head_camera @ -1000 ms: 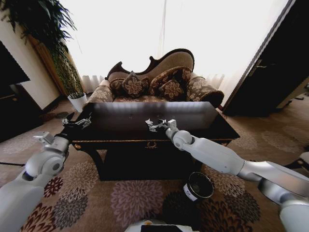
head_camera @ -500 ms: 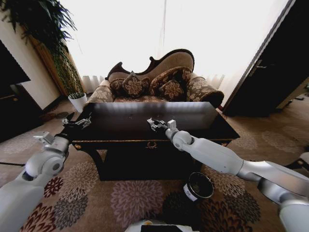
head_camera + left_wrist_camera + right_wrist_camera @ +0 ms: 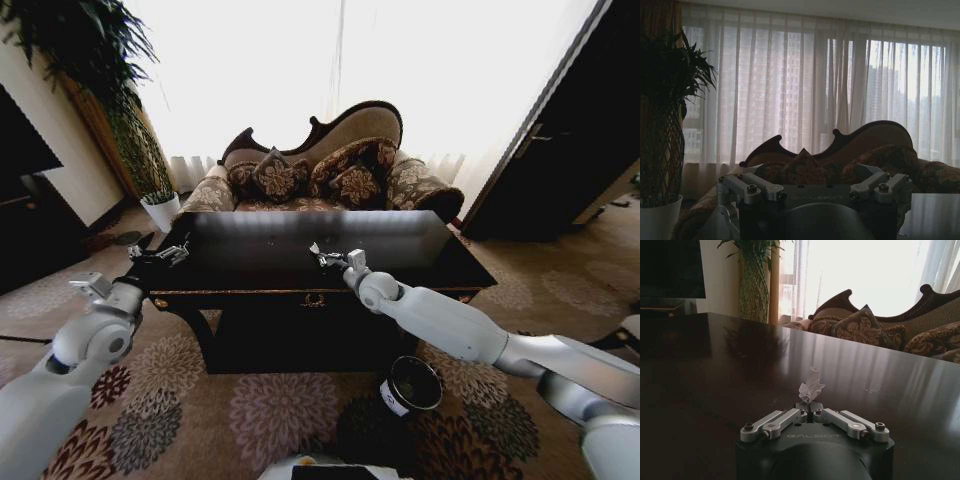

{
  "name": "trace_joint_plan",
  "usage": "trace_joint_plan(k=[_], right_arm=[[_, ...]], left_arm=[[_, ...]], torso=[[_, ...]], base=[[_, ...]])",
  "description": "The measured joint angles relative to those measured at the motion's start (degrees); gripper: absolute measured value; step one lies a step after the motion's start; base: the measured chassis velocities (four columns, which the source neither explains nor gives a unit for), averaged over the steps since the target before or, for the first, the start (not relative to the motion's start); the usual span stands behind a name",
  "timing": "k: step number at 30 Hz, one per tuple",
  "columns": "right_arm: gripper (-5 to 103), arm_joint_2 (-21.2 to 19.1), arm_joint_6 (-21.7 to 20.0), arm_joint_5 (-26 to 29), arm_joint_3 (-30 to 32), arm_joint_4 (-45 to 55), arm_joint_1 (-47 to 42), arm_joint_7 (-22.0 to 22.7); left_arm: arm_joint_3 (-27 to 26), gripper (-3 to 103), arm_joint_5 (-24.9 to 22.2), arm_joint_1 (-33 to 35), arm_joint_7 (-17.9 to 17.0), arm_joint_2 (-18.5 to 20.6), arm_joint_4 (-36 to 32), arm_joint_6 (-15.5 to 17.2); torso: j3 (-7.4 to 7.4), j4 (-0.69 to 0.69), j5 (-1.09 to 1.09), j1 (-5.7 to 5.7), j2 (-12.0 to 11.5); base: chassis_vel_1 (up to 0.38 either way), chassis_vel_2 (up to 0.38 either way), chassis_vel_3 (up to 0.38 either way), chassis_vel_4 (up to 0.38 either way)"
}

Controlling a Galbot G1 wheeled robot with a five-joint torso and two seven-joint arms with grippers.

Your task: Move to the front of the table and place the trash on the table into the trash bin.

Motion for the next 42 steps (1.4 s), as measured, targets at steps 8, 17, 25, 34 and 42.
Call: trace_joint_plan(k=[8,17,25,34,42], right_arm=[[1,-1.8,0.0,0.1,3.4,3.7,-2.1,0.7],[1,-7.1,-0.2,-1.2,14.4,11.5,-12.8,1.4],[1,-12.9,0.1,-4.1,28.3,17.0,-25.8,0.9],[1,-16.3,0.5,-6.2,48.9,27.3,-47.4,0.6],[1,-12.4,0.7,-8.3,66.0,32.3,-64.4,1.1]], left_arm=[[0.0,100,0.0,0.0,0.0,0.0,0.0,0.0],[0.0,100,0.0,0.0,0.0,0.0,0.0,0.0],[0.0,100,0.0,0.0,0.0,0.0,0.0,0.0],[0.0,100,0.0,0.0,0.0,0.0,0.0,0.0],[0.0,100,0.0,0.0,0.0,0.0,0.0,0.0]], torso=[[0.00,0.01,0.00,0.00,0.0],[-0.01,0.01,0.00,0.00,0.0],[-0.01,0.00,0.02,0.00,0.0],[-0.02,-0.01,0.02,-0.01,0.0],[-0.02,0.01,-0.01,-0.01,0.0]], base=[[0.000,0.000,0.000,0.000],[0.000,0.000,0.000,0.000],[0.000,0.000,0.000,0.000],[0.000,0.000,0.000,0.000],[0.000,0.000,0.000,0.000]])
